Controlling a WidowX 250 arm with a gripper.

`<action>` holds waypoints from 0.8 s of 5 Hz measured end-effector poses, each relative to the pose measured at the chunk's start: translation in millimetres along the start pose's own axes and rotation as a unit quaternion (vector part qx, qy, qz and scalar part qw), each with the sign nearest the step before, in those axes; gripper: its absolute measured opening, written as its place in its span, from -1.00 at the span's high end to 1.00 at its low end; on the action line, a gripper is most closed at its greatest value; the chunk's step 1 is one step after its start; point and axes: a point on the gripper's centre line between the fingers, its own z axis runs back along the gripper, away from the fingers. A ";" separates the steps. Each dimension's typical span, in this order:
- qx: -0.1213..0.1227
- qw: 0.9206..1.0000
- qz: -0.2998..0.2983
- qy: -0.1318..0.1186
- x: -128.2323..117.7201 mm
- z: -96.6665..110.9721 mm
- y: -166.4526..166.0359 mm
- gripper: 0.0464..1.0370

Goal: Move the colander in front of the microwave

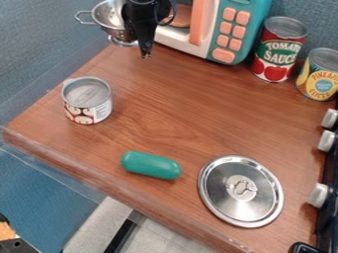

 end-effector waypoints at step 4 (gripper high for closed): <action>0.034 0.998 -0.007 0.061 1.9 -21.8 -16.2 0.95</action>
